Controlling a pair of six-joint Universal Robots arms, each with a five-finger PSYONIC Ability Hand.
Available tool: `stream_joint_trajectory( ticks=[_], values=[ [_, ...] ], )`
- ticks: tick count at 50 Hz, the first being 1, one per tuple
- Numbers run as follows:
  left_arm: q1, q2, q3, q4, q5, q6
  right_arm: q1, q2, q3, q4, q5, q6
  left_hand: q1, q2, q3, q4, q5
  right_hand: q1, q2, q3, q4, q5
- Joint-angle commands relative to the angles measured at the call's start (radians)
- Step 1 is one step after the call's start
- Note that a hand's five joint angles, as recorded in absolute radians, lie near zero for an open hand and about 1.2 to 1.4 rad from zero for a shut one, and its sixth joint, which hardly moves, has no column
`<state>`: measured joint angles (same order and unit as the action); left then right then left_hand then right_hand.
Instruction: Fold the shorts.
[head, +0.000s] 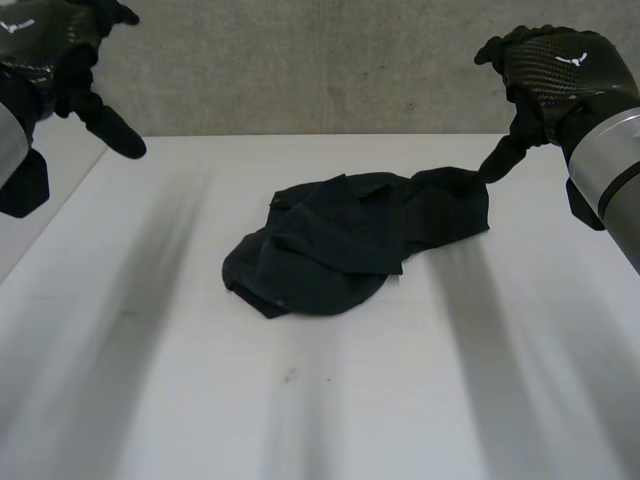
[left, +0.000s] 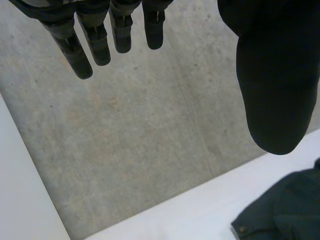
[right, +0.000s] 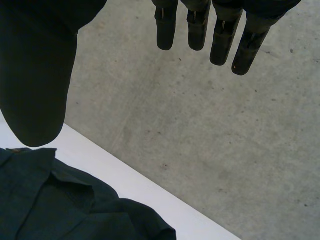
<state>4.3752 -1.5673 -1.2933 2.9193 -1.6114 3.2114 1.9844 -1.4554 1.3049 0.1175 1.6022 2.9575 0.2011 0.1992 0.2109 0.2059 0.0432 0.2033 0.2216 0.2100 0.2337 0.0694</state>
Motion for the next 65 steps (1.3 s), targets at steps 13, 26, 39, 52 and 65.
stream_joint_trajectory(
  ticks=[13, 26, 39, 52, 65],
  values=[
    [-0.014, -0.005, -0.032, 0.011, -0.001, 0.001, -0.059, 0.004, 0.005, -0.010, -0.011, -0.008, -0.027, -0.025, -0.036, -0.031, -0.043, -0.029, -0.047, -0.035, -0.059, -0.069],
    [-0.045, -0.321, -0.038, 0.064, 0.062, 0.215, -0.093, 0.076, 0.169, 0.024, -0.453, -0.311, 0.001, 0.003, -0.009, -0.004, -0.016, -0.029, -0.047, -0.035, -0.059, -0.069],
    [-0.032, -0.669, 0.028, 0.133, 0.205, 0.254, -0.162, 0.099, 0.442, -0.174, -0.524, -0.290, 0.056, 0.058, 0.046, 0.052, 0.040, -0.029, -0.047, -0.035, -0.059, -0.069],
    [-0.042, -0.758, 0.081, 0.314, 0.164, 0.245, -0.167, 0.116, 0.488, -0.237, -0.521, -0.290, 1.195, 1.197, 1.185, 1.190, 1.178, -0.029, -0.047, -0.035, -0.059, -0.069],
    [0.151, -0.478, 0.106, 0.599, -0.188, 0.346, -0.161, 0.119, 0.501, -0.236, -0.521, -0.290, 1.195, 1.197, 1.185, 1.190, 1.179, -0.029, -0.047, -0.035, -0.059, -0.069]
  ],
)
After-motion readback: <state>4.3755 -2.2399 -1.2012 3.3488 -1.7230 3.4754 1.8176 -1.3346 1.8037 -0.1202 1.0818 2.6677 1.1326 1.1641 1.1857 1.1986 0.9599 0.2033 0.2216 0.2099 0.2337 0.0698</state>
